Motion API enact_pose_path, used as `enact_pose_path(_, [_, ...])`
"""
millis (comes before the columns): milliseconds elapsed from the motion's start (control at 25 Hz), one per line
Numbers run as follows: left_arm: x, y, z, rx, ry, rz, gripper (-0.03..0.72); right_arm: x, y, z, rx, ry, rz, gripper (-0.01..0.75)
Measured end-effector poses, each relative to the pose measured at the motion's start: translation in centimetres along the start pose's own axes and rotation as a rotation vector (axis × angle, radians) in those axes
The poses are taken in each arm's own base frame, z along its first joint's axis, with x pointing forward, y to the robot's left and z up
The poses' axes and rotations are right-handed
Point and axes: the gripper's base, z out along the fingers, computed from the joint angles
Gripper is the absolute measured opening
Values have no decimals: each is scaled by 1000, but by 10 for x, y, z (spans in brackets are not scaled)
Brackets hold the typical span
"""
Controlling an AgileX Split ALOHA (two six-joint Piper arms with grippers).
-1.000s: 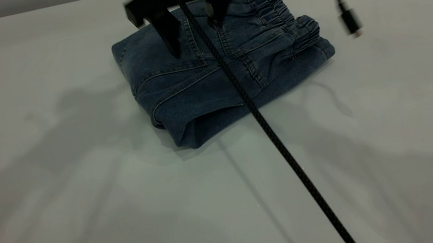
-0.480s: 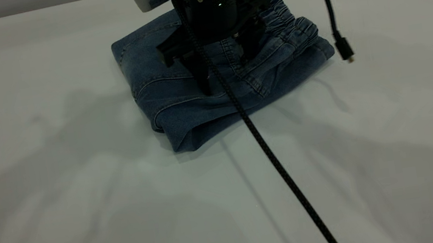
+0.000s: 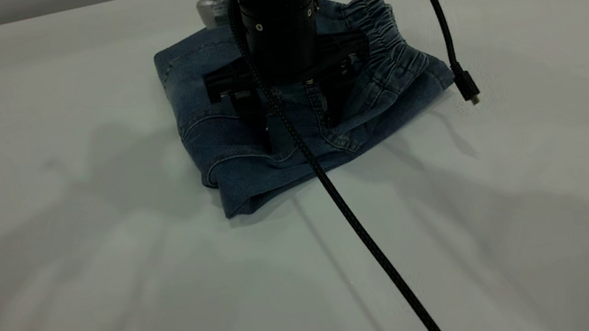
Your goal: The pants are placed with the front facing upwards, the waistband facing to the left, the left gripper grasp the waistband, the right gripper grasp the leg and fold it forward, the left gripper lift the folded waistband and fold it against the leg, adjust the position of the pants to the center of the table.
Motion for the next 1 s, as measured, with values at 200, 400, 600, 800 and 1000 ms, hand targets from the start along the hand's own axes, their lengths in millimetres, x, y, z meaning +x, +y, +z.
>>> enact_pose_path(200, [0,0,0,4,4,0,587,-2,1,1,-9,-22,188,507])
enact_pose_path(400, [0,0,0,4,4,-1,587,-4,2,0,-25,-42,352,507])
enact_pose_path(600, [0,0,0,4,4,0,587,-5,1,0,-17,-53,386,507])
enact_pose_path(800, [1,-1,0,8,8,0,587,-5,-2,-13,31,-79,344,507])
enact_pose_path(1000, [-1,-5,-5,12,-3,10,587,-8,-7,-76,84,-216,180,507])
